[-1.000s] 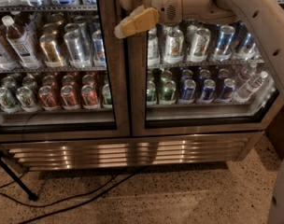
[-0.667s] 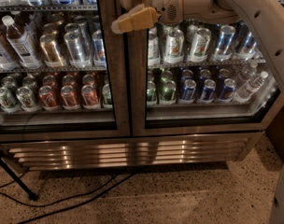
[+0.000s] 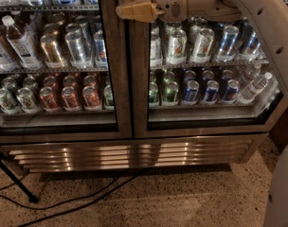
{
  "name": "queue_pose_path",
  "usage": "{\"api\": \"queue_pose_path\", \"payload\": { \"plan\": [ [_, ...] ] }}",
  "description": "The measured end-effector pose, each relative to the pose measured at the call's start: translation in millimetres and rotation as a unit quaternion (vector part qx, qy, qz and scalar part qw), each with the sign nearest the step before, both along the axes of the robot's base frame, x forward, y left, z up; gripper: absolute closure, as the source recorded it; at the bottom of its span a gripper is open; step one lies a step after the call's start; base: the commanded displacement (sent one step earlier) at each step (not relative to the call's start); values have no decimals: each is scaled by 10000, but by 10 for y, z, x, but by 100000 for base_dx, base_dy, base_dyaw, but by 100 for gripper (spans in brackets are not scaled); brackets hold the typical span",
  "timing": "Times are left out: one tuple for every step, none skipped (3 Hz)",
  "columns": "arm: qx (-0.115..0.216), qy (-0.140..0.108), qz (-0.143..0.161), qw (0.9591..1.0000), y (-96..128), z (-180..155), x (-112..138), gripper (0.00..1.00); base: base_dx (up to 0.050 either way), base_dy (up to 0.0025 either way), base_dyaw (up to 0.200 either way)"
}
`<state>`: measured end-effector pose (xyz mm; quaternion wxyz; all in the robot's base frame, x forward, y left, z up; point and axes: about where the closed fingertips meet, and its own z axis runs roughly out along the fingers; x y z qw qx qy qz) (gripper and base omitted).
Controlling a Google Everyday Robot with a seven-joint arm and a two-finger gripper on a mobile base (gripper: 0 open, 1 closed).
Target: Open right fridge door
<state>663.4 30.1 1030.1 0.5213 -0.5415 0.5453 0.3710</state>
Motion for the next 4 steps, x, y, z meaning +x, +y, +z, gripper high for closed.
{"api": "queue_pose_path", "payload": {
  "plan": [
    [0, 0, 0, 10000, -23, 2, 70, 89, 0, 0, 0],
    [0, 0, 0, 10000, -39, 3, 117, 100, 0, 0, 0],
    [-5, -18, -20, 10000, -46, 10, 118, 100, 0, 0, 0],
    [-9, -36, -45, 10000, -47, 15, 114, 100, 0, 0, 0]
  ]
}}
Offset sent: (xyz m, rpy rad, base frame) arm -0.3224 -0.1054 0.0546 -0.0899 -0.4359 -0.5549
